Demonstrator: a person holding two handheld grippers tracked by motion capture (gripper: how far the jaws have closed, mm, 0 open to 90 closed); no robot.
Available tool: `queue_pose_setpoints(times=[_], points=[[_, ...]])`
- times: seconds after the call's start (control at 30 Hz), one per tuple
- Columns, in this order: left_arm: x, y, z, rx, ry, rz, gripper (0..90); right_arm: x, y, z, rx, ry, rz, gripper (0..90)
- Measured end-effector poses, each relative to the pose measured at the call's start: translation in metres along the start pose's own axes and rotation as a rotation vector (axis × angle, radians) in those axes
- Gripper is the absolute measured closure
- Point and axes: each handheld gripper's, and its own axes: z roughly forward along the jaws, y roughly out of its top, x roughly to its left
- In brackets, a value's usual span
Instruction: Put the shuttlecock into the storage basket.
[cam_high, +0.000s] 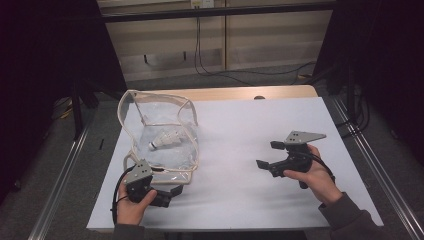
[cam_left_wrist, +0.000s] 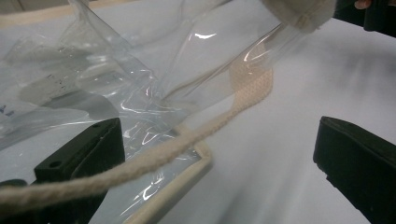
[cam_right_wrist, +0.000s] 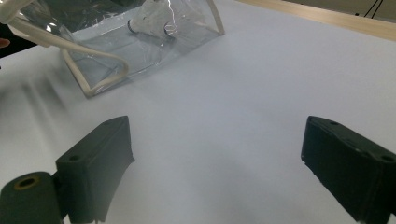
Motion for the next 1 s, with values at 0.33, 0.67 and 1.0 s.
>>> queue_pose_setpoints(times=[0.33,0.67,1.0], points=[[0.000,0.000,0.000,0.000,-0.001,-0.001,2.0,-0.006,-0.014,-0.012,-0.017,-0.015,0.006,8.1],[0.000,0.000,0.000,0.002,0.000,-0.001,2.0,-0.012,-0.029,-0.027,-0.034,-0.044,0.007,8.0],[0.000,-0.001,0.001,-0.002,0.001,0.000,2.0,-0.014,-0.039,-0.035,-0.032,-0.052,0.010,7.6]])
